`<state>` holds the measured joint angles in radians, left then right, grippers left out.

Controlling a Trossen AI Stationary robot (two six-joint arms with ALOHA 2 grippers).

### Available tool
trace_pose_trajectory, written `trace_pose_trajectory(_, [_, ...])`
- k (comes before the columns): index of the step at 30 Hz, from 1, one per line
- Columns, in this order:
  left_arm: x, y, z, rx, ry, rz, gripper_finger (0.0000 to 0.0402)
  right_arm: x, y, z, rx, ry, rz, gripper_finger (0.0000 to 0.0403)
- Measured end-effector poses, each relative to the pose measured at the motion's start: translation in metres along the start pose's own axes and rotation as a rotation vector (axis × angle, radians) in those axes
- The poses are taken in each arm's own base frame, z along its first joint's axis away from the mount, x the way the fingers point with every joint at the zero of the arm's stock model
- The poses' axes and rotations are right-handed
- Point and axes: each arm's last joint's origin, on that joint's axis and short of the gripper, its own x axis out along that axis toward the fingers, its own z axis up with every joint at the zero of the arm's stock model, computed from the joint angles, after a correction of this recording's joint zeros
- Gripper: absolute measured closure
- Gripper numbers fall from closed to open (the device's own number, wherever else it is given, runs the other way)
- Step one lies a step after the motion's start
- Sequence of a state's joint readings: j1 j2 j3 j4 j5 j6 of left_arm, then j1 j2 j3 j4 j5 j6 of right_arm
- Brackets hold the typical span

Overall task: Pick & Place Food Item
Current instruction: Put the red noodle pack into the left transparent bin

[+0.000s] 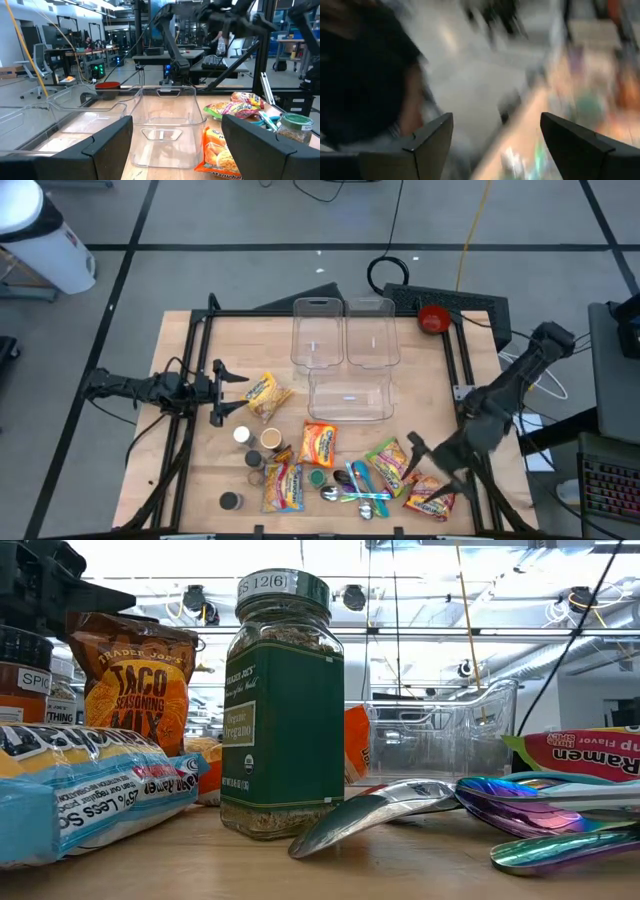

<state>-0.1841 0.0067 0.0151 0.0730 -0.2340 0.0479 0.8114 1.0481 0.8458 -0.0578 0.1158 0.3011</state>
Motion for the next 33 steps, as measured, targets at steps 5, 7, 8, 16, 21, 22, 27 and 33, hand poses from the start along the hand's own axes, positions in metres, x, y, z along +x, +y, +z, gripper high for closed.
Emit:
trace_pose_trajectory(5, [0.0, 0.0, 0.0, 0.0, 0.0, 0.0, 0.0089, 0.019, 0.009, -0.021, 0.279, 0.353, -0.177, 0.0122])
trace_pose_trajectory(7, [0.0, 0.0, 0.0, 0.0, 0.0, 0.0, 0.0089, 0.023, 0.01, -0.039, 0.383, 0.487, -0.238, 0.0129])
trace_pose_trajectory(8, [0.0, 0.0, 0.0, 0.0, 0.001, 0.0, 0.0089, 0.025, 0.011, -0.049, 0.428, 0.557, -0.275, 0.0132])
trace_pose_trajectory(16, [0.0, 0.0, 0.0, 0.0, 0.0, 0.0, 0.0089, 0.024, 0.008, -0.108, 0.688, 0.863, -0.481, 0.0147])
trace_pose_trajectory(21, [0.0, 0.0, 0.0, 0.0, 0.001, 0.0, 0.0089, 0.027, 0.004, -0.122, 0.727, 0.83, -0.462, 0.0153])
trace_pose_trajectory(22, [0.0, 0.0, 0.0, 0.0, 0.001, 0.0, 0.0089, 0.028, 0.004, -0.123, 0.729, 0.826, -0.457, 0.0155])
trace_pose_trajectory(27, [0.0, 0.0, 0.0, 0.0, 0.001, 0.0, 0.0089, 0.027, 0.003, -0.127, 0.721, 0.827, -0.458, 0.0178])
trace_pose_trajectory(33, [0.0, 0.0, 0.0, 0.0, 0.0, 0.0, 0.0089, 0.026, 0.001, -0.131, 0.732, 0.83, -0.47, 0.0229])
